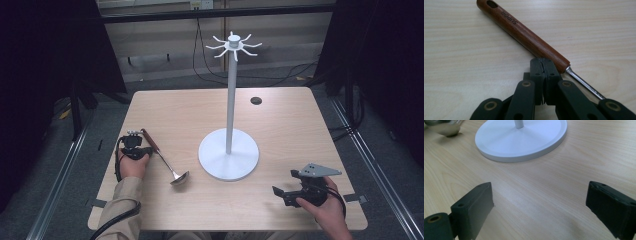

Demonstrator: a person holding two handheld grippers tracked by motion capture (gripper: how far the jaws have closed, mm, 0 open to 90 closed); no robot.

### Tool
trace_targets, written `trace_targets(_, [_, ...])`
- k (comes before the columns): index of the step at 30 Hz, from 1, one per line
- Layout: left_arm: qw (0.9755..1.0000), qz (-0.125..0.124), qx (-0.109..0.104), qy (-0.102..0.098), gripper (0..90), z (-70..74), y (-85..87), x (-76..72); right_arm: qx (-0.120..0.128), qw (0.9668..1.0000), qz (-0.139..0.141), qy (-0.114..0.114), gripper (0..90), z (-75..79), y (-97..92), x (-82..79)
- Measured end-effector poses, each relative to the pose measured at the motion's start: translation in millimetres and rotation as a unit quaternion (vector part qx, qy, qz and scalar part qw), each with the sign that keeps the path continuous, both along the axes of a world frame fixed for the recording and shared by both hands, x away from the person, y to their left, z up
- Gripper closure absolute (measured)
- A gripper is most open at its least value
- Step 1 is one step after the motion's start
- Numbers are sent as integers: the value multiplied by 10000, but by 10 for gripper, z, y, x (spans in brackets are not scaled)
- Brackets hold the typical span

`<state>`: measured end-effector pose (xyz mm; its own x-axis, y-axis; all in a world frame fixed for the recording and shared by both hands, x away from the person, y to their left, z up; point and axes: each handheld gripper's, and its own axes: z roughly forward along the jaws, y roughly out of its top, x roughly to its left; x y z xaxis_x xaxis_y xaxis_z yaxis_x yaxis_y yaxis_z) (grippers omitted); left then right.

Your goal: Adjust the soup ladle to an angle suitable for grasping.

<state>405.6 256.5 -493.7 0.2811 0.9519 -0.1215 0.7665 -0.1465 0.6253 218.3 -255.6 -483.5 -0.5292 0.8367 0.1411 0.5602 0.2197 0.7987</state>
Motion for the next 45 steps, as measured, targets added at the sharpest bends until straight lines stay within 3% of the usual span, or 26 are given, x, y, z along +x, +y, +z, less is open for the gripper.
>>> trace_targets(12, [9997, -244, -4, 4, 860, 4, -216, 169, -17, 10000, 41, -21, 65, 3, 9, 4])
trace_targets(15, [9990, -431, -12, 99, 857, 11, -289, 210, 8, 10000, 6, -10, 65, 4, -5, 6])
trace_targets(26, [9976, -639, -154, 232, 848, 38, -468, 319, 48, 10000, -9, -6, 65, 9, -11, 3])
trace_targets(37, [9967, -755, -172, 257, 830, 49, -587, 361, 62, 10000, 12, -18, 65, 3, -4, 11])
trace_targets(39, [9970, -698, -236, 227, 825, 69, -610, 364, 65, 10000, 32, -19, 63, 5, -10, 11])
trace_targets(44, [9970, -638, -38, 441, 779, 168, -619, 398, 73, 10000, -19, -34, 63, 20, -22, 8])
trace_targets(45, [9976, -557, -81, 408, 747, 189, -631, 405, 86, 10000, -14, -47, 63, 22, -22, 8])
